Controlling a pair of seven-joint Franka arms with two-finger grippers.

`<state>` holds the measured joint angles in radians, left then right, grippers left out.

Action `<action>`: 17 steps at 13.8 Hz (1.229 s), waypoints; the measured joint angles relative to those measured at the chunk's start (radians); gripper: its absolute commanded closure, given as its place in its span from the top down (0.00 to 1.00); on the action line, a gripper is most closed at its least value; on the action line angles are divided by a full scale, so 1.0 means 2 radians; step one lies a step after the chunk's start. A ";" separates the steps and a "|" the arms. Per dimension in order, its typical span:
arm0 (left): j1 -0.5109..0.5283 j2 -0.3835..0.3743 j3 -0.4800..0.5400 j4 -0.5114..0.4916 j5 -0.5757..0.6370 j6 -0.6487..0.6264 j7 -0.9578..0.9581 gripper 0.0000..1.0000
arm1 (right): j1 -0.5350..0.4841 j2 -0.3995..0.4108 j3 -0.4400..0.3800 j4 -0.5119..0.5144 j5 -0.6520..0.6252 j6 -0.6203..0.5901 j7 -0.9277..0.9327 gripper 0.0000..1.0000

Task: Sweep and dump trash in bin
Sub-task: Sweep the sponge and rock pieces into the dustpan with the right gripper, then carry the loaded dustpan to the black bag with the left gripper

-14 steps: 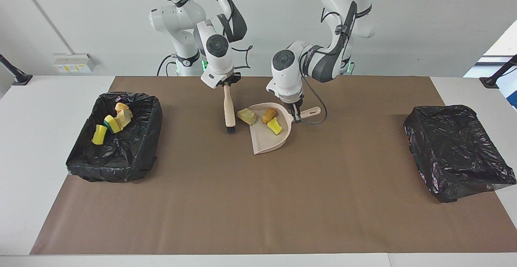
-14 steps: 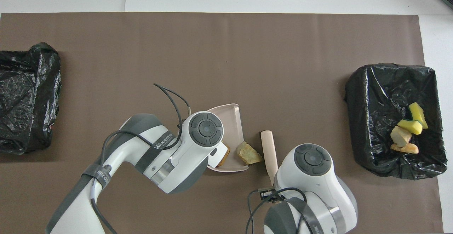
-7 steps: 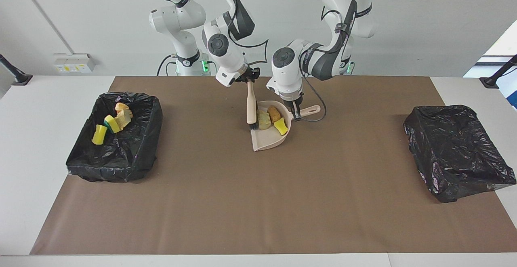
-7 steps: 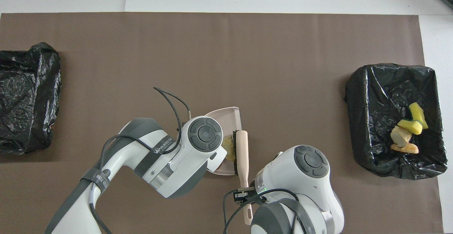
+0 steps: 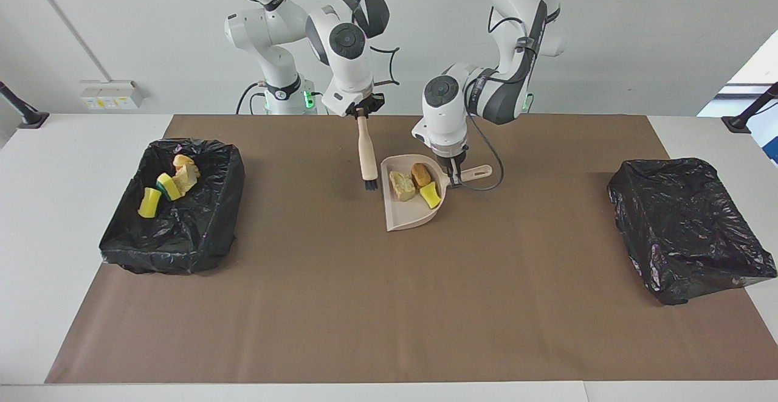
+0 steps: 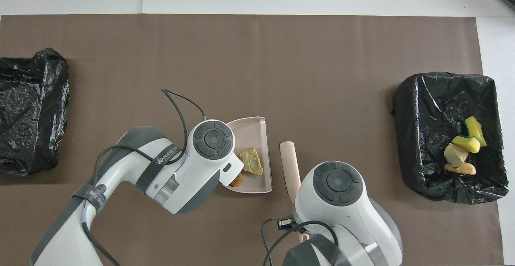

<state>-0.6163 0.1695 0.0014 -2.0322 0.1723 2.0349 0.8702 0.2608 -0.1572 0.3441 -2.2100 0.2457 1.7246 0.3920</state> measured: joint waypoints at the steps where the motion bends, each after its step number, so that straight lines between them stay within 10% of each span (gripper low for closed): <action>1: 0.011 -0.005 0.001 0.000 0.000 0.001 0.014 0.00 | 0.004 -0.001 0.000 0.003 -0.002 -0.009 0.007 0.00; 10: 0.199 -0.102 0.009 0.031 -0.005 -0.017 0.197 0.00 | 0.108 0.002 0.013 -0.008 0.046 0.059 0.170 0.00; 17: 0.381 -0.058 0.012 0.139 -0.022 -0.038 0.362 0.00 | 0.135 0.024 0.013 -0.070 0.048 0.118 0.169 0.00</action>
<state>0.1464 0.0536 0.0256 -1.7546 0.1278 1.9581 1.5937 0.5303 -0.1083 0.3699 -2.3499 0.3427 1.9605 0.7292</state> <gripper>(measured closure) 0.678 0.727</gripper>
